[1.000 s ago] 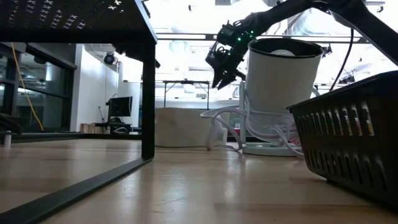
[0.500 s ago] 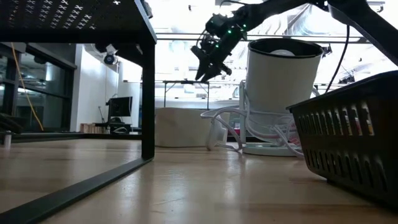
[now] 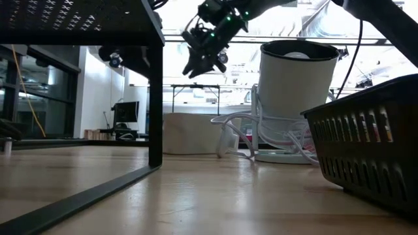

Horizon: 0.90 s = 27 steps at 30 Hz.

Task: Pick & Place Office Desk Supplies
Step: Put the gray bin on the shelf

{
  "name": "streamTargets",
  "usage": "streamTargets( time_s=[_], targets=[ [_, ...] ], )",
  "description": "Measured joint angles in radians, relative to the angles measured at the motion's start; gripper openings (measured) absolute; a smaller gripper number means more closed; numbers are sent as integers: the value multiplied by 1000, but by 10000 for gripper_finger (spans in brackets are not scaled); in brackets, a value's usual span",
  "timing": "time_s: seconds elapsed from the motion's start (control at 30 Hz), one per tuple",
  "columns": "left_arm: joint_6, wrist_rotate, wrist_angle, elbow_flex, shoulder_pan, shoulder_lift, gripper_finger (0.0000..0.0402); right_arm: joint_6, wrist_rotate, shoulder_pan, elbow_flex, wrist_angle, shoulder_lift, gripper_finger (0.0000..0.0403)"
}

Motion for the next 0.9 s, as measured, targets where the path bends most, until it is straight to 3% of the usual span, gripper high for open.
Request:
streamTargets(
  time_s=[0.4,0.6,0.9],
  targets=[
    [-65,-63,-61,0,-79,-26,88,-1,0,191,0,0,0,112],
    [-138,-62,-68,0,-129,-68,88,-149,6,266,0,-110,0,112],
    [-149,-62,-68,0,-156,-79,88,-107,50,248,0,-253,0,112]
  ],
)
